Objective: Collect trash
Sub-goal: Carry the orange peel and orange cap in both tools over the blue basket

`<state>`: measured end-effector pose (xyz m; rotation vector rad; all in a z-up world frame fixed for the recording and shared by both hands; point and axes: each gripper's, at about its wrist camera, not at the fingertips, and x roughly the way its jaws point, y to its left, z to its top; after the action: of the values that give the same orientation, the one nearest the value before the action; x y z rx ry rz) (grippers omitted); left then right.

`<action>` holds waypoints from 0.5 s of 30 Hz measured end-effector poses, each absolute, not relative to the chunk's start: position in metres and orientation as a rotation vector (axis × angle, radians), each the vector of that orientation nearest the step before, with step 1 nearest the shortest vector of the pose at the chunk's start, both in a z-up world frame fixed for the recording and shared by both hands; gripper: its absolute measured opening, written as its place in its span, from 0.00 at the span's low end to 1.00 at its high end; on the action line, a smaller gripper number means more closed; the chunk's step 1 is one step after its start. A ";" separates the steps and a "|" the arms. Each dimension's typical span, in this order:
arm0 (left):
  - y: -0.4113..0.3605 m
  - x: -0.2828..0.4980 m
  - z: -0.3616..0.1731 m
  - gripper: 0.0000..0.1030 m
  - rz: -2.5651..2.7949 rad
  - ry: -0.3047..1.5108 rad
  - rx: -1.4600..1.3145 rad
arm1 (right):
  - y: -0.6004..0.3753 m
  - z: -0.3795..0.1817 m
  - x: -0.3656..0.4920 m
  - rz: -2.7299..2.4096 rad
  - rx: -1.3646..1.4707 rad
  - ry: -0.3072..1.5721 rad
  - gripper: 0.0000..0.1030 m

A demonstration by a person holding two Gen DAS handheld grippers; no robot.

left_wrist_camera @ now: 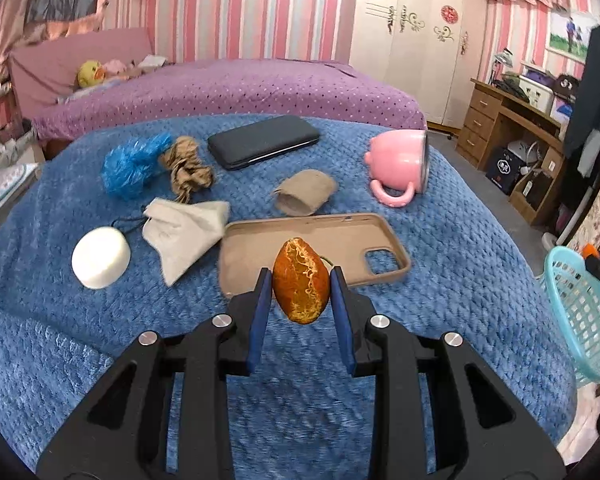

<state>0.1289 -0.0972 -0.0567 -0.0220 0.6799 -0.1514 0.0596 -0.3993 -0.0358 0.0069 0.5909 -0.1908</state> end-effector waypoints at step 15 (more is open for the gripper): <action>-0.217 0.103 -0.030 0.28 -0.329 0.598 0.025 | -0.487 -0.038 0.028 -0.324 0.030 0.577 0.39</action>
<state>0.1030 -0.2175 -0.0298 0.0248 0.5978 -0.3286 0.0283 -0.4870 -0.0376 0.0300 0.5773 -0.3239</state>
